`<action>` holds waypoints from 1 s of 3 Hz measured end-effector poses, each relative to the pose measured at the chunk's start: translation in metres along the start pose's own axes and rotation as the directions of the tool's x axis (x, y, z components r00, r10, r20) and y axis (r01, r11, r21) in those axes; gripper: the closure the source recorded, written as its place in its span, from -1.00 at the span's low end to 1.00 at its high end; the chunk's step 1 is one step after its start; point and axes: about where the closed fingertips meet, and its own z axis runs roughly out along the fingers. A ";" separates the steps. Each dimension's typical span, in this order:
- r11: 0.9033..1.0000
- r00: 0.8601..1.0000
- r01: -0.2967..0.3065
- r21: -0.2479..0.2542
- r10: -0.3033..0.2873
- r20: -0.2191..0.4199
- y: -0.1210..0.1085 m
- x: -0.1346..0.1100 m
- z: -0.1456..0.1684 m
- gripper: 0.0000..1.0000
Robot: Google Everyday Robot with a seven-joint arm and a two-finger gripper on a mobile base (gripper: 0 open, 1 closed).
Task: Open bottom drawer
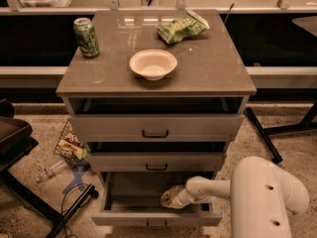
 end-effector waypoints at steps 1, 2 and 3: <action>0.999 1.000 -0.020 -0.044 0.020 0.003 0.019 0.006 0.013 1.00; 0.993 0.999 -0.054 -0.100 0.054 -0.005 0.045 0.019 0.028 1.00; 0.993 0.999 -0.054 -0.100 0.054 -0.005 0.045 0.019 0.028 1.00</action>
Offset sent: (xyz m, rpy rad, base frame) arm -0.0578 -0.0172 -0.0793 -0.0487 0.1991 0.0071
